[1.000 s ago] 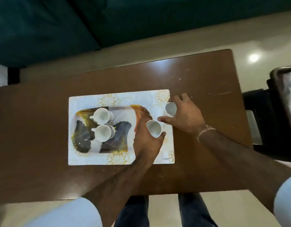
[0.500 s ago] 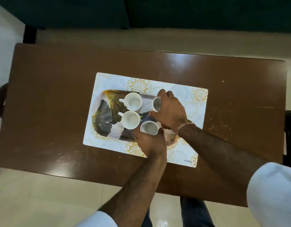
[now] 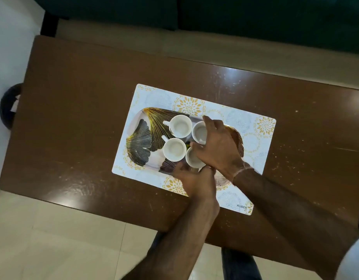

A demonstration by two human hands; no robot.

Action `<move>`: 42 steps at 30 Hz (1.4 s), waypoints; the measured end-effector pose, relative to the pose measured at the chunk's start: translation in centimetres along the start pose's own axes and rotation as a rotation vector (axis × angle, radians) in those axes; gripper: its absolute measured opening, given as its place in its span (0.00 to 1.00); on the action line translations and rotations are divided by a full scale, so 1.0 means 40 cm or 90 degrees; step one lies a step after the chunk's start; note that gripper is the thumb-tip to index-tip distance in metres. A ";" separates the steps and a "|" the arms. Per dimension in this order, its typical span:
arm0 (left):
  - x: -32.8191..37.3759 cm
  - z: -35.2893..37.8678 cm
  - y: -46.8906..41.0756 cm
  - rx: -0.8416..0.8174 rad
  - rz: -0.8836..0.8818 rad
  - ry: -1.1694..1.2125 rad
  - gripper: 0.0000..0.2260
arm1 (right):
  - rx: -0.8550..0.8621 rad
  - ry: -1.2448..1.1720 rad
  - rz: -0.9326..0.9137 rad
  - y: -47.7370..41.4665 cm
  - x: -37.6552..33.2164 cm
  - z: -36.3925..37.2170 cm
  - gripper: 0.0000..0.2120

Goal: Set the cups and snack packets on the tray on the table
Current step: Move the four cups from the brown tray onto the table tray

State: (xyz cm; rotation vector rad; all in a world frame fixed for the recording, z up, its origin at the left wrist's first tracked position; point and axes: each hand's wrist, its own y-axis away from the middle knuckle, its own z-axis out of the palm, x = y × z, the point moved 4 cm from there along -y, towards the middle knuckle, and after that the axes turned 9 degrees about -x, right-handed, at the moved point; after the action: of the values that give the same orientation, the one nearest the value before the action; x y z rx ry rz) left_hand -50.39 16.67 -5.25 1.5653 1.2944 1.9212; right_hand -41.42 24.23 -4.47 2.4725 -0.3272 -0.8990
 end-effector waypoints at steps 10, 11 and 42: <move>0.341 -0.031 -0.132 -0.284 0.619 -0.878 0.25 | 0.046 0.198 -0.111 0.058 -0.018 0.022 0.26; 0.343 -0.021 -0.160 -0.339 0.595 -0.986 0.25 | 0.010 0.223 -0.101 0.047 -0.020 0.028 0.25; 0.370 -0.066 -0.188 -0.351 0.701 -1.010 0.15 | 0.155 -0.173 0.107 0.053 0.071 -0.029 0.17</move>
State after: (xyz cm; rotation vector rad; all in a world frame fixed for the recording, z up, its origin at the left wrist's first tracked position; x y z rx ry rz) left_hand -59.72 30.36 -2.52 2.5517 -0.7830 0.5024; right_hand -38.65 21.76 -4.10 2.4892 -0.7667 -1.1836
